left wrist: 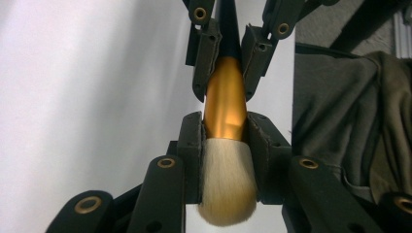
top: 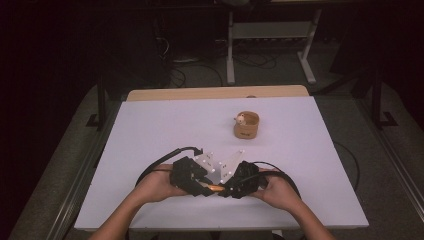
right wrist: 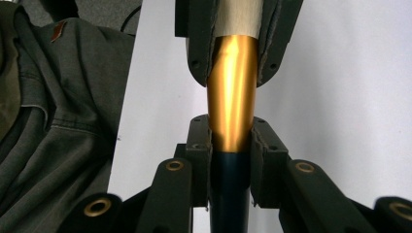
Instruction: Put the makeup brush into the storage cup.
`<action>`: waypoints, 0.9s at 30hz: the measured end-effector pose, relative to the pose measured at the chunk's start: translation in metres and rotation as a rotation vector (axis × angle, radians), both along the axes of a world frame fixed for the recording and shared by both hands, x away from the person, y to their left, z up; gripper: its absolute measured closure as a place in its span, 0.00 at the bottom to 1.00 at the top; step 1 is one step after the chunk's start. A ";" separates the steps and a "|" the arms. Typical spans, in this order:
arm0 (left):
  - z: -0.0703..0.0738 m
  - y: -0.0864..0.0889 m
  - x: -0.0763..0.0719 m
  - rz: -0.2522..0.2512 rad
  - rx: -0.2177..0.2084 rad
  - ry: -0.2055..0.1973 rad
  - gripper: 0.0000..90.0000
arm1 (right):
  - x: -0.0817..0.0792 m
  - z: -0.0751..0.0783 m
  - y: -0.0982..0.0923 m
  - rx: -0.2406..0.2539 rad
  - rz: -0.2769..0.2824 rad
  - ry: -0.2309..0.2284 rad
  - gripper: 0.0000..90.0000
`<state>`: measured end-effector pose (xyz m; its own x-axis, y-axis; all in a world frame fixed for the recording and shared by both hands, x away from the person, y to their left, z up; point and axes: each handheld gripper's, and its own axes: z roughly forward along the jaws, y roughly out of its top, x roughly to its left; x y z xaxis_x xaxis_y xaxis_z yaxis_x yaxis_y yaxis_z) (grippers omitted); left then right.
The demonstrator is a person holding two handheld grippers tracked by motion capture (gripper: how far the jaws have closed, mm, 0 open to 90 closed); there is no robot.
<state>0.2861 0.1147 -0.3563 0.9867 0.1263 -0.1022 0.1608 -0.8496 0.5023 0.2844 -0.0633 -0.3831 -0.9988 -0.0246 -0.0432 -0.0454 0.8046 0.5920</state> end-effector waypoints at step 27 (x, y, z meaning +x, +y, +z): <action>-0.010 0.016 0.006 0.105 -0.125 0.046 0.51 | 0.001 0.001 -0.019 0.084 -0.088 -0.065 0.81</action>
